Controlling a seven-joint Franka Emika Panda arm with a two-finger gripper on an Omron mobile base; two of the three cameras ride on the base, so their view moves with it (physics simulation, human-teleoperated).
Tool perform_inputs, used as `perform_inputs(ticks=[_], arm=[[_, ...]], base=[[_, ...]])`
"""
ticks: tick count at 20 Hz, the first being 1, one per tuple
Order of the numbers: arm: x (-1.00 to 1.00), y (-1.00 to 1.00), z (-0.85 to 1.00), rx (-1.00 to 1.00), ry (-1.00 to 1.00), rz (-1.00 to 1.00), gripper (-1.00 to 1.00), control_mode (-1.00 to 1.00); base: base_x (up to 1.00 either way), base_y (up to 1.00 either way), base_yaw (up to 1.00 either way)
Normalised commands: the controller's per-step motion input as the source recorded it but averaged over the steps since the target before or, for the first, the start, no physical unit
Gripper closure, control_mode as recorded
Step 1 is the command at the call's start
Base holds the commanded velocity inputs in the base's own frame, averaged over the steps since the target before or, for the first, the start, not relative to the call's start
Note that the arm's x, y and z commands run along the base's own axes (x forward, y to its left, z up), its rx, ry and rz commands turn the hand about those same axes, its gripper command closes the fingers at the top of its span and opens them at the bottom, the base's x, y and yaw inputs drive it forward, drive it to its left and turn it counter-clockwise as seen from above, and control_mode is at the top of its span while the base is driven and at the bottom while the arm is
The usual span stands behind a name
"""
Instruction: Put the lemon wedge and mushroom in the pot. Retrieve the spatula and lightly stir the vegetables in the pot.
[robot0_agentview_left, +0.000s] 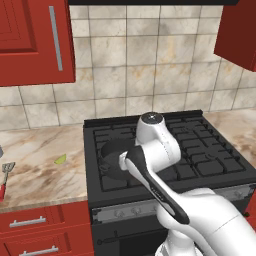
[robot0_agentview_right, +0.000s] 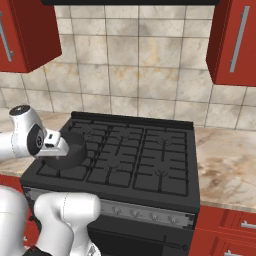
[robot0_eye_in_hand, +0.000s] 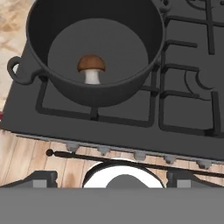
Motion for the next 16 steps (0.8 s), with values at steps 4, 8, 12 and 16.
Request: perform_inputs(ticks=[4, 8, 12, 16], arm=[[0.00, 0.00, 0.14, 0.06, 0.00, 0.05, -1.00, -1.00], [-0.06, 0.11, 0.17, 0.06, 0.00, 0.09, -1.00, -1.00], [-0.11, 0.05, 0.01, 0.02, 0.00, 0.03, -1.00, -1.00], [0.00, 0.00, 0.00, 0.00, 0.00, 0.00, -1.00, -1.00]], base=[[0.00, 0.00, 0.00], [0.00, 0.00, 0.00], [0.00, 0.00, 0.00], [0.00, 0.00, 0.00]])
